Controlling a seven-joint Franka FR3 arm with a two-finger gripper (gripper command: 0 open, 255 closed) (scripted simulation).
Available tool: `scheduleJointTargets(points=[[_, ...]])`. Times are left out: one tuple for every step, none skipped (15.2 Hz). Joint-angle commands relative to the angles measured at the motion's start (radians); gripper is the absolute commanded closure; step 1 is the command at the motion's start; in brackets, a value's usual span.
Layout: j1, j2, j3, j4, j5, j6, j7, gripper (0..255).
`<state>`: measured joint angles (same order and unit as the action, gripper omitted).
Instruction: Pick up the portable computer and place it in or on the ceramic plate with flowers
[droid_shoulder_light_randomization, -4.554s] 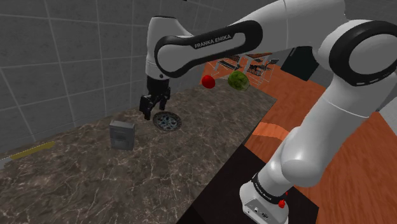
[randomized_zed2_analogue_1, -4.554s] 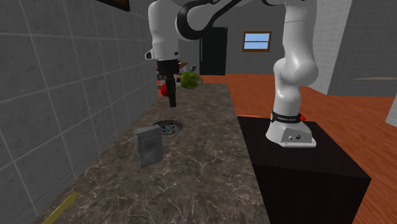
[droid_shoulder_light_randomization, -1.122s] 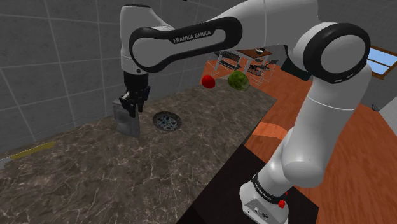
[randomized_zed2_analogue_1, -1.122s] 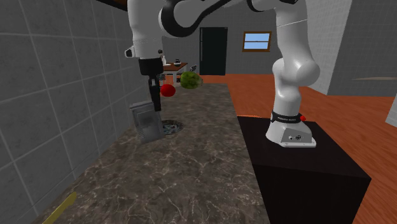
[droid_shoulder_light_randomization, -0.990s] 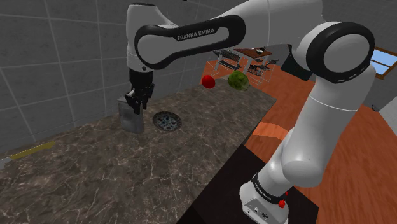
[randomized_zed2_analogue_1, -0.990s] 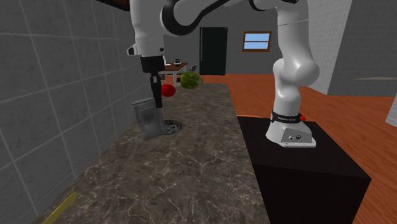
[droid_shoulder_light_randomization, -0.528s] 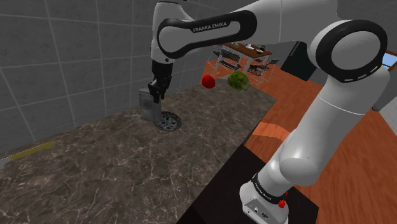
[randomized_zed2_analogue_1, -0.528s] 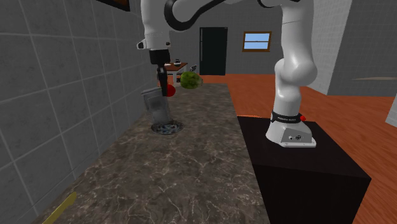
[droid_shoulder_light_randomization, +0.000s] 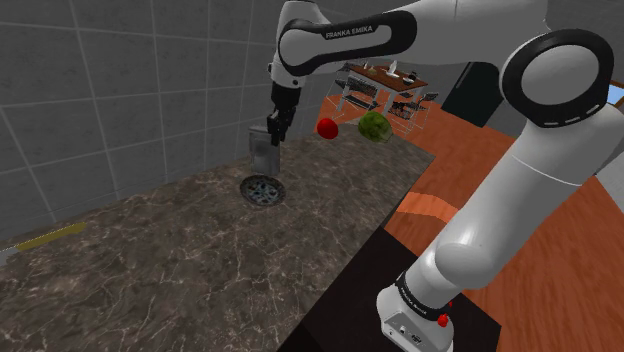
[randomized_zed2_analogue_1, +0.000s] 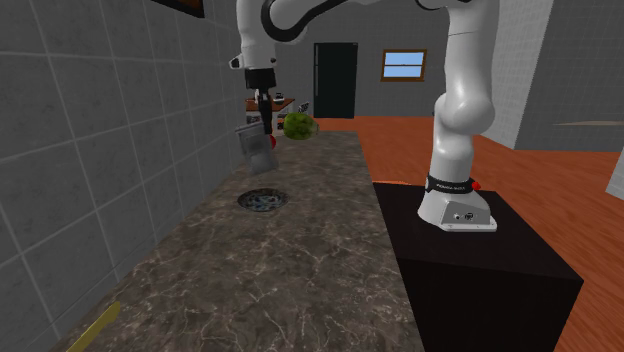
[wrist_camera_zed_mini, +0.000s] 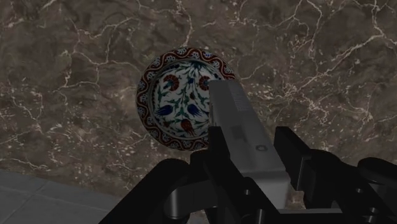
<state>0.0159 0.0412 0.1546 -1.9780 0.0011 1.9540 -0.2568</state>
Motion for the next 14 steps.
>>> scheduleJointTargets(points=[[-0.023,-0.007,-0.021,0.006,-0.001,-0.013,-0.045,255],[-0.035,-0.009,-0.032,0.011,-0.002,-0.019,-0.068,255],[-0.046,-0.009,-0.043,0.016,-0.003,-0.025,-0.089,255],[-0.046,-0.006,-0.043,0.007,-0.003,-0.012,-0.088,255],[-0.046,-0.002,-0.043,-0.003,-0.004,0.001,-0.088,255],[-0.046,0.002,-0.043,-0.012,-0.004,0.014,-0.088,255],[-0.045,0.006,-0.043,-0.020,-0.005,0.027,-0.087,255],[-0.045,0.011,-0.043,-0.029,-0.005,0.040,-0.087,255],[-0.045,0.015,-0.043,-0.037,-0.006,0.053,-0.087,255],[-0.045,0.020,-0.043,-0.045,-0.007,0.065,-0.086,255],[-0.045,0.025,-0.043,-0.053,-0.007,0.078,-0.086,255],[-0.045,0.030,-0.043,-0.061,-0.008,0.091,-0.085,255],[-0.045,0.035,-0.043,-0.068,-0.009,0.104,-0.085,255],[-0.045,0.041,-0.043,-0.075,-0.009,0.116,-0.084,255]])
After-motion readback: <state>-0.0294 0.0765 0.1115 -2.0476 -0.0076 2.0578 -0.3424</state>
